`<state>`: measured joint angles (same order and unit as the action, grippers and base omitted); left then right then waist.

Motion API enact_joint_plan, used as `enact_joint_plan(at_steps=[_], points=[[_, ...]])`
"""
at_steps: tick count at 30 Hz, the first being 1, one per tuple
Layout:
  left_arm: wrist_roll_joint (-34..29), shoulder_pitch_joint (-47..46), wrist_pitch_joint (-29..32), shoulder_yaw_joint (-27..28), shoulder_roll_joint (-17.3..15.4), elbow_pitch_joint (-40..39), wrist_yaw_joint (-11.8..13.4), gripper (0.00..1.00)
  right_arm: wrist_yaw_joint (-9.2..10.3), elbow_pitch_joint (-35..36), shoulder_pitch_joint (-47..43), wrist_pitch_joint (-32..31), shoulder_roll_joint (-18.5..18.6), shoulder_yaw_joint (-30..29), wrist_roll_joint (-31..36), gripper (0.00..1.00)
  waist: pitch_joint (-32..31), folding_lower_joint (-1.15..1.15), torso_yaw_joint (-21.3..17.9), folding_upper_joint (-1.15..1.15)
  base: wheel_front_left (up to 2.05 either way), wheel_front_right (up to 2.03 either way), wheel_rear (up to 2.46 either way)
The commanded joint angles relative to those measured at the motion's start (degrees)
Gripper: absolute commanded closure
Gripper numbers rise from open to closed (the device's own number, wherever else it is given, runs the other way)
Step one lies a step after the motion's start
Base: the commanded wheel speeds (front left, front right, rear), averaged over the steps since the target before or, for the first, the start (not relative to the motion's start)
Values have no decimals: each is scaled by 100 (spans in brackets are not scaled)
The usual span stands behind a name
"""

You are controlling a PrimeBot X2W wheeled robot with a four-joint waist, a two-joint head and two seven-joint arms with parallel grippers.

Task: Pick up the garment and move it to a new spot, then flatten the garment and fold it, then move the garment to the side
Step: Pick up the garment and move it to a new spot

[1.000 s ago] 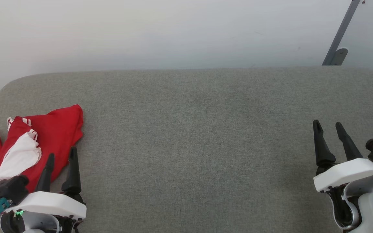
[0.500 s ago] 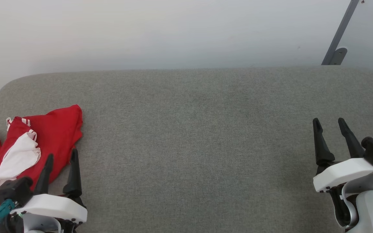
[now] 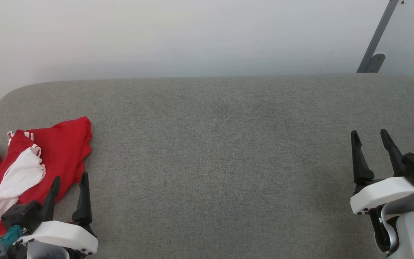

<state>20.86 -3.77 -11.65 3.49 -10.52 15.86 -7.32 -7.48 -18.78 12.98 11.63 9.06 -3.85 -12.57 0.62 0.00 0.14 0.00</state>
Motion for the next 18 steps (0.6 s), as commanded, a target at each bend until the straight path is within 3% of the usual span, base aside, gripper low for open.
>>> enact_joint_plan(at_steps=[1, 11, 18], points=[[-95, 12, -57, -20, -29, 3, -23, 0, -2, 31, 60, 67, 17, -11, 114, 0, -1, 0, -1, 0, 0, 0, 0], [-332, -88, -179, -152, -111, 69, -21, 0, -1, 105, 6, 182, -51, -276, 513, 0, 18, 0, 69, 0, 0, 0, 0], [-584, -75, -265, 3, -41, 101, -22, 0, -1, 135, -118, 263, -128, -171, 737, 0, 52, 0, 494, 0, 0, 0, 0]])
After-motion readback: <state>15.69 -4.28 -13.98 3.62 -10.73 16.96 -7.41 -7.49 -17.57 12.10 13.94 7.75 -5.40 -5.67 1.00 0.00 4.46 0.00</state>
